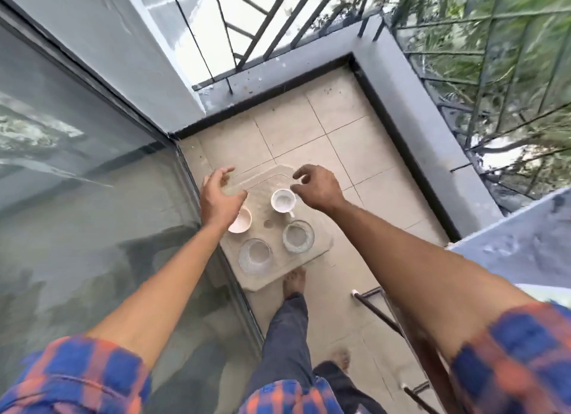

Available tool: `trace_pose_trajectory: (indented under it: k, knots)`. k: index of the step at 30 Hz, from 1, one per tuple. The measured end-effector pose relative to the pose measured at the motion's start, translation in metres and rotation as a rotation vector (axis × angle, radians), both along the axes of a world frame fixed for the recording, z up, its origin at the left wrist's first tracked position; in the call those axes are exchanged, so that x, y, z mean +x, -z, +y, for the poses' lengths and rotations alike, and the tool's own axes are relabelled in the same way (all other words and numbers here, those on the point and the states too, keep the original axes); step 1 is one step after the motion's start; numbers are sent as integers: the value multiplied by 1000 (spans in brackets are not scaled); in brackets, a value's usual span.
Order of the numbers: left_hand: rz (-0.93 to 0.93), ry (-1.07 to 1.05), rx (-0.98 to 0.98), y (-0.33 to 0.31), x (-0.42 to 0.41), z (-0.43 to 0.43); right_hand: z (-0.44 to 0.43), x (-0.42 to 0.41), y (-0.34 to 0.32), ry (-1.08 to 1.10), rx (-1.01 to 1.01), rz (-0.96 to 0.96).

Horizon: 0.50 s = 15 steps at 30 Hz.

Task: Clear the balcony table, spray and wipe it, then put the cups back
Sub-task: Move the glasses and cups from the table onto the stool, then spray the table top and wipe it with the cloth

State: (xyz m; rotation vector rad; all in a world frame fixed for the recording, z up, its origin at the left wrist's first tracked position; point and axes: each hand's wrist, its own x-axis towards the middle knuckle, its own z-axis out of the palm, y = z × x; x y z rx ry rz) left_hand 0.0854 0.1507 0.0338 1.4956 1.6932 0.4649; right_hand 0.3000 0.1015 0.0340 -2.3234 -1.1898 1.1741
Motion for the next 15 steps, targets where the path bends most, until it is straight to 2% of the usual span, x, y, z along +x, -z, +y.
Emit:
trace_pose_trajectory:
  k: [4, 8, 11, 15]
  knots:
    - [-184, 77, 67, -68, 54, -15, -17, 39, -66, 3, 38, -42]
    - [-309, 254, 132, -122, 112, -46, -48, 83, -131, -41, 89, -140]
    - [-391, 448, 148, -160, 157, -85, -85, 119, -181, -74, 96, -215]
    - [-463, 820, 99, -198, 202, -164, -167, 167, -236, 33, 140, -301]
